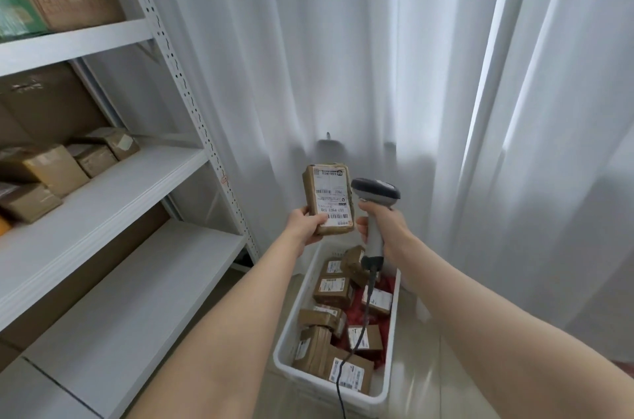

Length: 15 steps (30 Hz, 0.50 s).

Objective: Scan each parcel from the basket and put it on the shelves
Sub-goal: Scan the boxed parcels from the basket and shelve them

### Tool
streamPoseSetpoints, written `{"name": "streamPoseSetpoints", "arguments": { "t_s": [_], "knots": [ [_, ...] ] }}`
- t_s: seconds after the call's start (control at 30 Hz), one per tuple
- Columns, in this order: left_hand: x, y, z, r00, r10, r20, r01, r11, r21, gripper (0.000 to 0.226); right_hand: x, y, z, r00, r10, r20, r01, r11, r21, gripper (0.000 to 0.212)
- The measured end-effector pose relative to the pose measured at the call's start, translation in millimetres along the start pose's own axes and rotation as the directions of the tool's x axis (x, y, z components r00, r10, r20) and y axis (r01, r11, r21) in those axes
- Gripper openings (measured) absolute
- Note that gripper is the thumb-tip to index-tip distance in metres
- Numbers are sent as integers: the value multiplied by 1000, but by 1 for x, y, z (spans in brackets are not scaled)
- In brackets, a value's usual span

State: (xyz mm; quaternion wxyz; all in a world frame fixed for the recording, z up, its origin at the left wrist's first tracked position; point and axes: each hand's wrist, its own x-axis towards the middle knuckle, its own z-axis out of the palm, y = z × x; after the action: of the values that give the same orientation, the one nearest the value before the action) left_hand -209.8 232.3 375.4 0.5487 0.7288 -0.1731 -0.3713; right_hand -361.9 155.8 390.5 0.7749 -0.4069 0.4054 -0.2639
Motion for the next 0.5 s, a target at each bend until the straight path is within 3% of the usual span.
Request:
{"name": "streamPoseSetpoints", "arguments": {
  "t_s": [0.1,0.23,0.5],
  "knots": [
    [9,-7,-1,1000,-4,-29,5,1000,16,38,-6,1,13,998,15,66,-8,995,-98,17],
    [19,-14,-4,998,2,-65,0,1000,18,39,-12,2,25,995,59,78,-48,991,-127,15],
    [28,-18,-10,997,-14,-77,15,1000,15,34,-16,-3,32,994,76,73,-62,981,-183,31]
  ]
}}
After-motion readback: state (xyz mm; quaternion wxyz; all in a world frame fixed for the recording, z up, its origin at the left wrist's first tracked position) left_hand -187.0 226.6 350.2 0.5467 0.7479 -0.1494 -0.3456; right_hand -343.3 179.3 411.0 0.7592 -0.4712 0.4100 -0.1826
